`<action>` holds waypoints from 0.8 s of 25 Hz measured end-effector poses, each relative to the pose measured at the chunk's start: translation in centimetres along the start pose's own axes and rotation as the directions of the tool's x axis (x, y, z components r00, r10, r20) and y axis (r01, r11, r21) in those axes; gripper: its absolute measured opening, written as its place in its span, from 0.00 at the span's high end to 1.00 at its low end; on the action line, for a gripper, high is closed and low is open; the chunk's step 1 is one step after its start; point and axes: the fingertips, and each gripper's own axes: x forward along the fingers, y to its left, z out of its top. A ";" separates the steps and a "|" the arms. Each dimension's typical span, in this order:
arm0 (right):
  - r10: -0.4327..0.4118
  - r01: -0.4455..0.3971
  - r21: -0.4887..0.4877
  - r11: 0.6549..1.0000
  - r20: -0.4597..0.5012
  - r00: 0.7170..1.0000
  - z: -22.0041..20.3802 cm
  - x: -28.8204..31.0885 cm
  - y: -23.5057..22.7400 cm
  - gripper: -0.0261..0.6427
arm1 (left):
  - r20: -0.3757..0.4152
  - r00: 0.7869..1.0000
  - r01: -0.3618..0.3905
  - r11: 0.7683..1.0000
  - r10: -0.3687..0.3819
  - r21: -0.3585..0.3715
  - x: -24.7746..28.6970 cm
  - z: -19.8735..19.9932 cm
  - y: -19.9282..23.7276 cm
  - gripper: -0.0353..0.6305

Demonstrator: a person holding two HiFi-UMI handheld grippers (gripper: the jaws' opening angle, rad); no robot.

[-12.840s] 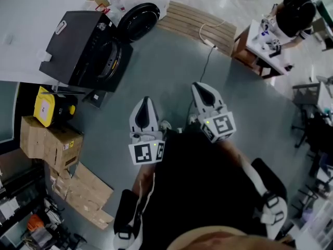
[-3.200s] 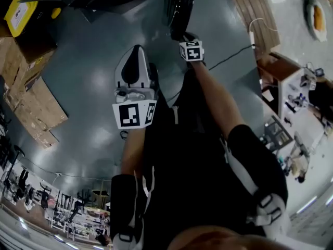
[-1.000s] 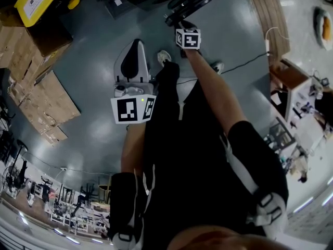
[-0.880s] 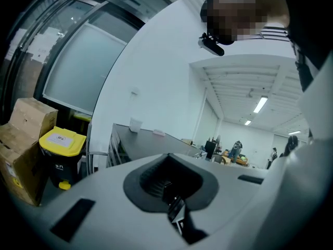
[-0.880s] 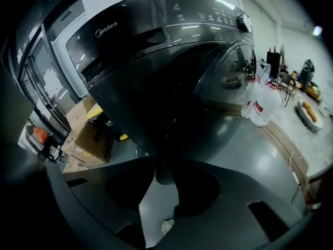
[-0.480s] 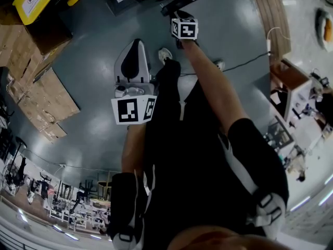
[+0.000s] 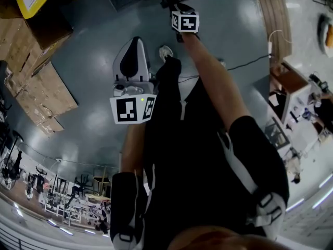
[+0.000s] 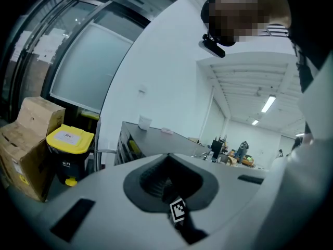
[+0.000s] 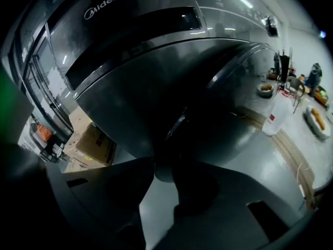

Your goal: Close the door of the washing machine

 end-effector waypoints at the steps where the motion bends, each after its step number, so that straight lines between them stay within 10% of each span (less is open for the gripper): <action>1: 0.002 -0.002 -0.002 1.000 0.001 1.000 0.1 0.0 0.0 0.79 | -0.001 1.000 -0.002 1.000 0.002 -0.002 0.0 0.0 0.1 0.94; 12: -0.035 0.034 -0.065 0.997 -0.015 0.999 -0.4 -4.3 -0.3 0.83 | 0.049 0.999 -0.004 1.000 0.004 0.001 -2.5 2.6 -0.9 0.94; 20: 0.020 -0.007 -0.082 0.997 0.163 0.986 4.7 -16.7 -0.7 0.89 | 0.117 0.993 0.031 0.999 -0.033 0.022 -3.7 7.2 -4.1 0.94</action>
